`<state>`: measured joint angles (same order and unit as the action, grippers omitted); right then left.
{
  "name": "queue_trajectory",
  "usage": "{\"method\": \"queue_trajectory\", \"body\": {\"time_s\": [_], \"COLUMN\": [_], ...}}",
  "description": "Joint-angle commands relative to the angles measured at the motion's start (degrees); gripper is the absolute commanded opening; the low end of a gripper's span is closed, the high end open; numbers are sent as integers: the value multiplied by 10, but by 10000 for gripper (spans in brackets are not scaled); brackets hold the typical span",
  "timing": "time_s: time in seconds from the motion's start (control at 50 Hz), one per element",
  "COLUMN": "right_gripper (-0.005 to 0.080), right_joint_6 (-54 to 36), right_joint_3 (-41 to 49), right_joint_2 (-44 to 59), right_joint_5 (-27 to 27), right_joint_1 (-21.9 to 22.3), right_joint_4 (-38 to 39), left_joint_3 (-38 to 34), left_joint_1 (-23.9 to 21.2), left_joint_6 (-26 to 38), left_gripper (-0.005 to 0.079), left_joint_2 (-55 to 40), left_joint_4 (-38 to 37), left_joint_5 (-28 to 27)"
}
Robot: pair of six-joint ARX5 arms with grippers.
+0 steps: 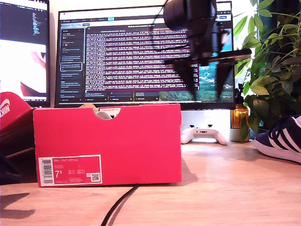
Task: Pack the blue shoes by picking the first shoe and placing it inside the red shoebox, left side, then picking and rotating the second shoe and placing it in the shoebox
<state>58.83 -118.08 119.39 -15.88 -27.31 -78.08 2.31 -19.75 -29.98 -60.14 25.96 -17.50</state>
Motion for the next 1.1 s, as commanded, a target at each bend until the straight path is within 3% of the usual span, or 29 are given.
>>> {"method": "queue_trajectory", "body": {"time_s": [0.0, 0.44, 0.98, 1.08], "right_gripper": [428, 430, 436, 488], "right_joint_6": [14, 43, 155, 166], "right_joint_3": [-7, 21, 284, 325], "right_joint_2": [-49, -120, -263, -282], "right_joint_5": [-10, -41, -24, -12], "right_joint_1": [14, 45, 119, 132], "right_joint_4": [-1, -2, -2, -2], "left_joint_3": [-10, -10, -10, -10], "left_joint_1": [-1, -1, -1, -1], "left_joint_6": [4, 4, 4, 4], "left_gripper": [-21, -21, -21, -21], "left_joint_2": [-3, -3, -3, -3], "left_joint_4": [4, 4, 4, 4], "left_joint_5": [0, 0, 0, 0]}}
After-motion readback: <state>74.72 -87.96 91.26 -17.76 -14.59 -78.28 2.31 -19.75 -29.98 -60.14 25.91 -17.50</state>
